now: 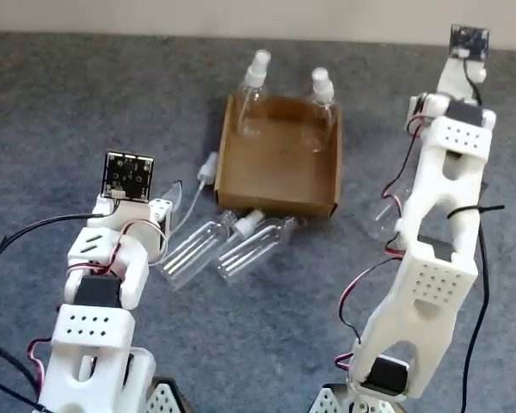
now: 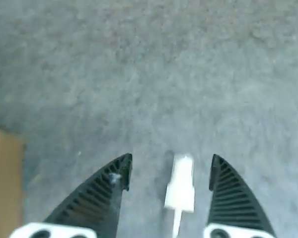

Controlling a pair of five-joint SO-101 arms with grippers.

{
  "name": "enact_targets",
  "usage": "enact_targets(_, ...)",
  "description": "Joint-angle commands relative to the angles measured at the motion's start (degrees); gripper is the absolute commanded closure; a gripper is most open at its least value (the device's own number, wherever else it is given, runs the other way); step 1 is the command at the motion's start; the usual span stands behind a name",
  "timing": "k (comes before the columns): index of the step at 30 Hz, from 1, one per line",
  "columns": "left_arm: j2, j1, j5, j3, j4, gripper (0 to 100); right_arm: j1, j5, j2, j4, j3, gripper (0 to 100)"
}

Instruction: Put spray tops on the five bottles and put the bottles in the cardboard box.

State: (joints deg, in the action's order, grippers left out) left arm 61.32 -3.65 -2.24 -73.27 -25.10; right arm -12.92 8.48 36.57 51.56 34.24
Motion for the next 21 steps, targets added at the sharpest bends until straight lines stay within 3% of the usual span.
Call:
enact_targets(1,-0.3,-0.4,0.4,0.2,1.1,80,-0.8,-0.4,-3.9,-9.3,-7.1,80.3)
enact_targets(5,-0.3,-0.3,0.4,0.2,1.1,80,-2.8,-5.3,-4.5,1.5,-11.9,80.3)
enact_targets(10,-0.3,1.6,0.3,0.1,1.1,80,-2.8,-11.3,-4.3,15.2,-5.4,80.0)
enact_targets(16,-0.3,1.8,0.3,-0.4,1.3,80,-2.3,-11.7,-3.9,10.6,-1.7,80.0)
enact_targets(21,-0.3,1.8,0.3,-0.4,1.4,80,-2.8,-11.2,-3.8,-4.2,-5.1,80.0)
